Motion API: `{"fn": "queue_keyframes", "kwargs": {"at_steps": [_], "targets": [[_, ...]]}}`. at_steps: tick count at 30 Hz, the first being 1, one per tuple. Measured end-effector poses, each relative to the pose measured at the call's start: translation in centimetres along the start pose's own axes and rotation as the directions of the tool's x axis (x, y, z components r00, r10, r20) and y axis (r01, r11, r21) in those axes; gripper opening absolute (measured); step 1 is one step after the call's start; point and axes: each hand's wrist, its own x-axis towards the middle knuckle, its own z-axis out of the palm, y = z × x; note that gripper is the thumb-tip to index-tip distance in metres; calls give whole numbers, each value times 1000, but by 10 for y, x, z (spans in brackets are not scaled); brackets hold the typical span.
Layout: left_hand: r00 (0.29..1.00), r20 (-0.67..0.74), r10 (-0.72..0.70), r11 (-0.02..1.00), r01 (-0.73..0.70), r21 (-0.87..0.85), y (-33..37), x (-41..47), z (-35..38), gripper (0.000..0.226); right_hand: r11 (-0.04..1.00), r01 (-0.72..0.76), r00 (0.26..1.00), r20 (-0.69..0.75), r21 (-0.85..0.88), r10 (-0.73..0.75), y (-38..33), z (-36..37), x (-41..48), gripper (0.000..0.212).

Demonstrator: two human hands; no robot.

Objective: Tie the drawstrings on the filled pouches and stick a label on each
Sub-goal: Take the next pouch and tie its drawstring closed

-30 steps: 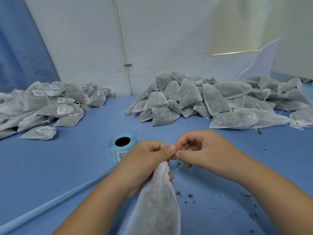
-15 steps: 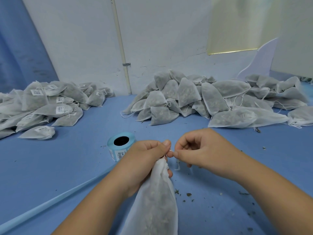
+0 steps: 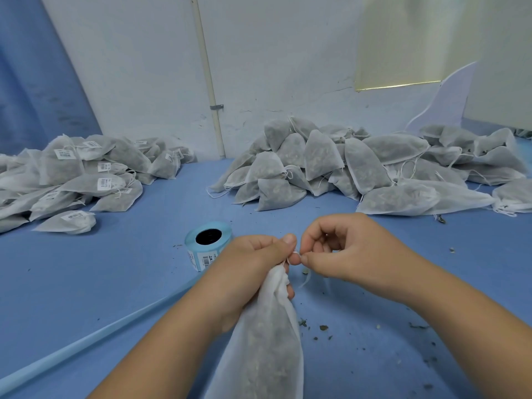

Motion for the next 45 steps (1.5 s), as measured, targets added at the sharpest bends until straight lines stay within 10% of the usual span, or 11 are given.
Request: {"fn": "queue_keyframes", "kwargs": {"at_steps": [10,19,28,45], "targets": [[889,352,-292,846,412,-340,13,6,-11,20,997,-76,996,42,-13,76,2,4,2,13],[989,91,-119,966,137,-221,5,2,-3,27,991,132,987,-97,7,-131,-2,5,-1,13],[994,-52,100,991,-95,92,3,-2,5,37,999,-30,1000,-2,26,30,3,3,2,12],[990,109,87,928,-120,354,4,-7,-1,33,1000,-26,982,189,-3,26,8,-4,1,9]]}}
